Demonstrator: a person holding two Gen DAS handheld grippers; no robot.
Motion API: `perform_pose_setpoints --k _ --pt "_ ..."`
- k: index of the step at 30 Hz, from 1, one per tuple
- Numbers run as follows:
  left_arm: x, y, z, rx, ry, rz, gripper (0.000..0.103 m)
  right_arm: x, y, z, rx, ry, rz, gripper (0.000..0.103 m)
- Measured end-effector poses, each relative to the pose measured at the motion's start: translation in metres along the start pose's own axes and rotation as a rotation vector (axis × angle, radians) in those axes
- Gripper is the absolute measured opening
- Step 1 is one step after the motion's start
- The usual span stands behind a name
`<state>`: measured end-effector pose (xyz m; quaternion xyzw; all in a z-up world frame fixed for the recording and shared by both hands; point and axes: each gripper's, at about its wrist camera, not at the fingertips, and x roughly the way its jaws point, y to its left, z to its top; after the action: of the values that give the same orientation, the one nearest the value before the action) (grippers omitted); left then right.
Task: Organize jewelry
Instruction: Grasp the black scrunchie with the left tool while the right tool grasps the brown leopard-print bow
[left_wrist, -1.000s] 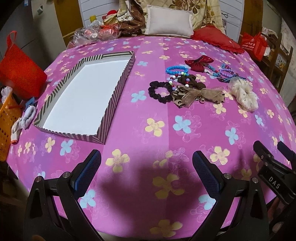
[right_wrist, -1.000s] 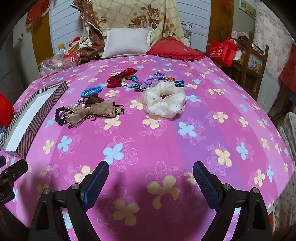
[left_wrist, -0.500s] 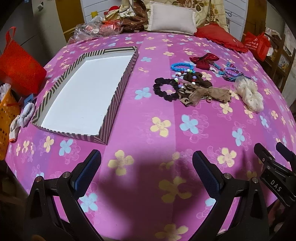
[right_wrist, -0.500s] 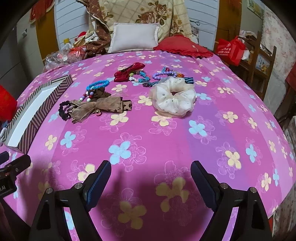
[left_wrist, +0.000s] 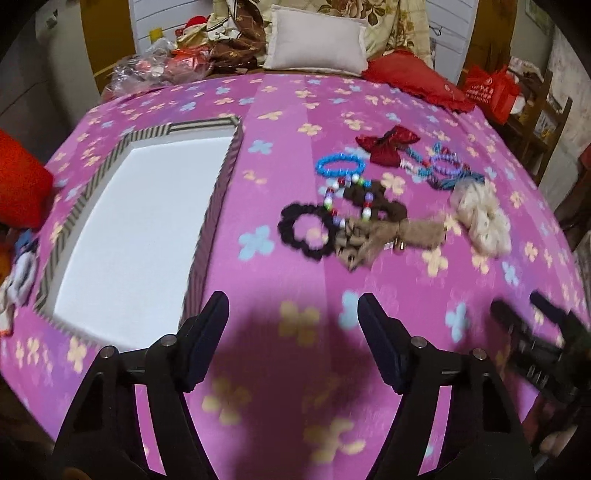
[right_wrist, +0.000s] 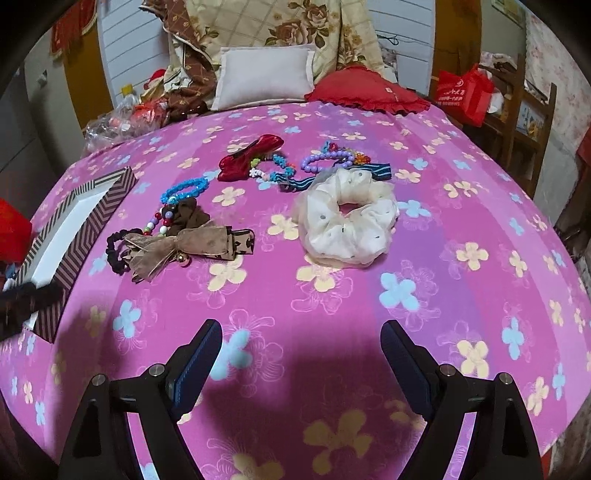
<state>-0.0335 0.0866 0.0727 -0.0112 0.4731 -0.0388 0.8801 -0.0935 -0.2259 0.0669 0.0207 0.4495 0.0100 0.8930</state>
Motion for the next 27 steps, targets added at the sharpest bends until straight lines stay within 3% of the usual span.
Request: perform_pose_setpoints --k 4,6,7,15,22,23,24,25,27 --pt "0.023 0.002 0.022 0.013 -0.004 -0.017 0.071 0.008 -0.004 -0.003 0.018 0.011 0.007 0.086" --pt "0.04 0.003 0.031 0.03 0.018 -0.005 0.059 0.015 -0.006 -0.004 0.018 0.023 0.005 0.086" --pt "0.05 0.005 0.035 0.031 0.04 -0.013 0.058 0.018 -0.007 -0.003 0.017 0.028 0.004 0.086" --pt "0.098 0.018 0.048 -0.022 0.135 -0.076 0.057 0.033 -0.018 0.009 0.028 0.03 0.007 0.086" --pt "0.104 0.01 0.056 0.009 0.114 -0.089 0.057 0.036 -0.023 0.03 0.011 -0.008 0.004 0.086" --pt "0.104 0.008 0.056 0.017 0.107 -0.085 0.051 0.036 -0.024 0.035 0.012 -0.015 0.008 0.086" --pt "0.104 0.006 0.055 0.03 0.098 -0.075 0.025 0.037 -0.025 0.04 0.01 -0.021 0.007 0.086" --pt "0.104 0.004 0.054 0.044 0.096 -0.061 0.011 0.037 -0.025 0.044 0.006 -0.026 0.005 0.086" --pt "0.104 0.0 0.052 0.061 0.098 -0.059 0.006 0.038 -0.024 0.051 -0.004 -0.035 0.003 0.086"
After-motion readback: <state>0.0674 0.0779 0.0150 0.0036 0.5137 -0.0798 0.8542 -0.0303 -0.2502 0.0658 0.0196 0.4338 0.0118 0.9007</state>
